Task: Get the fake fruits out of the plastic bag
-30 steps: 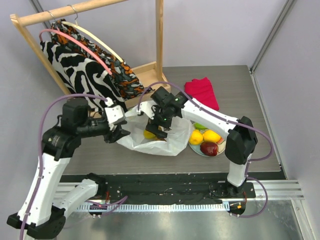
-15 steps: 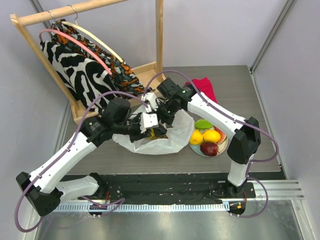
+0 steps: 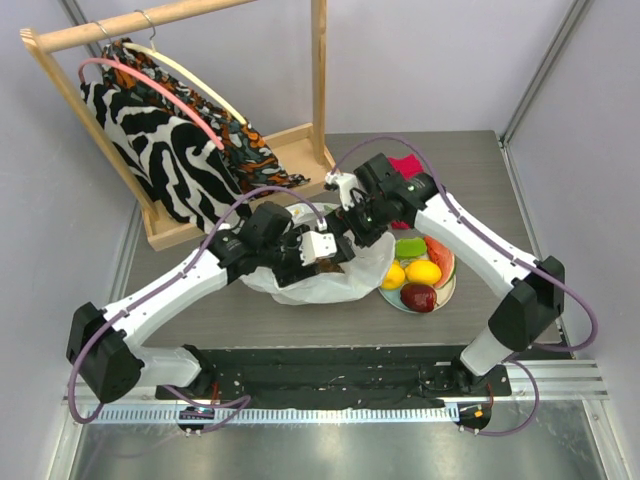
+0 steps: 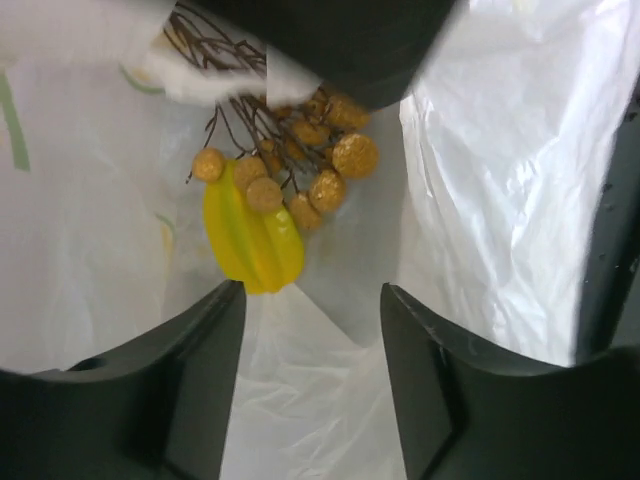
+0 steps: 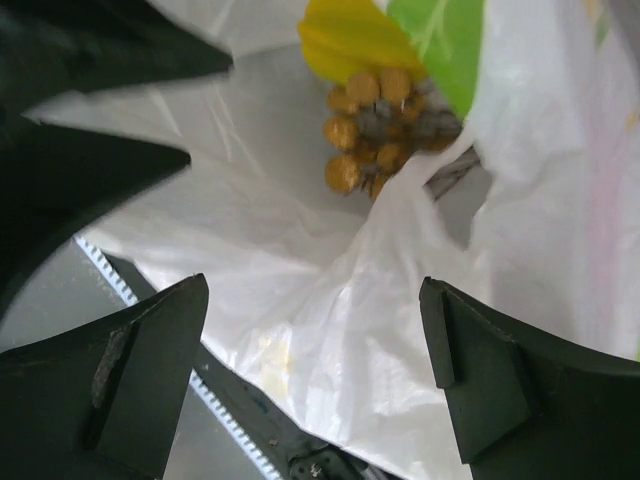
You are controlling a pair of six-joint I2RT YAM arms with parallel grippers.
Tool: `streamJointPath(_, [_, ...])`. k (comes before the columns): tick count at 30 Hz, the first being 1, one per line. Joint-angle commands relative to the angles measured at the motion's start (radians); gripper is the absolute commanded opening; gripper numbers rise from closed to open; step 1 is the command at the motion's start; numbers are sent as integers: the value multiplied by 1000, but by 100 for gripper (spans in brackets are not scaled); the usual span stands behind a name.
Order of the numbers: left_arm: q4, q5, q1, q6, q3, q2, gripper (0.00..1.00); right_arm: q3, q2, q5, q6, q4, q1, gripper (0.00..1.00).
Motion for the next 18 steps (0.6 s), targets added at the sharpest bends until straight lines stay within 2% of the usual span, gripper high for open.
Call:
streamJointPath(1, [10, -30, 20, -21, -24, 10, 65, -161, -101, -57, 22, 67, 15, 96])
streamJointPath(2, [47, -27, 20, -23, -43, 7, 67, -224, -118, -57, 17, 75, 18, 96])
streamJointPath(3, [62, -20, 20, -18, -61, 5, 74, -250, -130, -60, 10, 77, 18, 96])
streamJointPath(4, [76, -15, 20, -15, -92, 7, 88, -273, -156, -63, -10, 78, 21, 96])
streamJointPath(5, [98, -15, 20, -17, -101, 13, 90, -319, -169, -43, -54, 77, 30, 96])
streamJointPath(12, [237, -113, 20, -37, -153, 52, 86, -454, -291, -3, -135, 87, 54, 97])
streamJointPath(18, [288, -77, 20, -41, -140, 108, 81, -493, -315, -6, -171, 94, 67, 97])
